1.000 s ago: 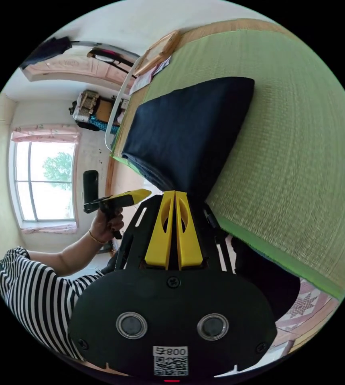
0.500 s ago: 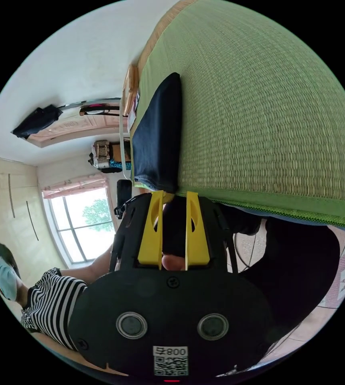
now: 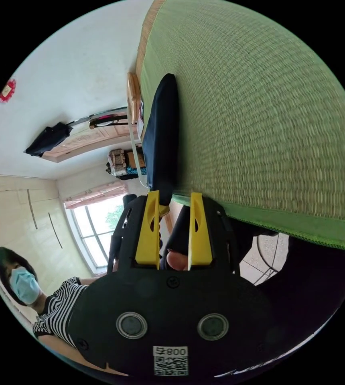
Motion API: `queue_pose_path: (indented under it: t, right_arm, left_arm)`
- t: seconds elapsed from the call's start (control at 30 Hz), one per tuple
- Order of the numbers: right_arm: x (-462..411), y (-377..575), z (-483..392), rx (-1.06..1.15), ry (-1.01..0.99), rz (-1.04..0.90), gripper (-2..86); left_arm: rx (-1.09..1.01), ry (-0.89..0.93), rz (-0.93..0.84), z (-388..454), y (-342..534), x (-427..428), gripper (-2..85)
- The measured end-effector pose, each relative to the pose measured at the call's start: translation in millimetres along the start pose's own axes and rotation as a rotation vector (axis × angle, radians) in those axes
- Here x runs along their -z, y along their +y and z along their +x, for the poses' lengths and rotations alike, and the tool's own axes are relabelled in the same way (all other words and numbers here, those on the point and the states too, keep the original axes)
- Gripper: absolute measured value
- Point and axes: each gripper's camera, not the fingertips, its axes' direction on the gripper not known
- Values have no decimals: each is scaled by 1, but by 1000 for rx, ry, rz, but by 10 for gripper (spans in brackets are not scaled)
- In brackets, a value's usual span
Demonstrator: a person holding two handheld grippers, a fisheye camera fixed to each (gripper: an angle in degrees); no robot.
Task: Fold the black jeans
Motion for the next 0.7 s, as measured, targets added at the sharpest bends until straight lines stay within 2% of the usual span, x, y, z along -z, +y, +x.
queue_pose_path:
  t: [0.5, 0.7]
  right_arm:
    - [-25, -3, -5, 5, -96, -36, 122]
    - [-47, -6, -10, 3, -77, -74, 117]
  left_arm:
    - [-18, -1, 6, -27, 13, 0, 4]
    - [-13, 20, 16, -43, 22, 5, 4]
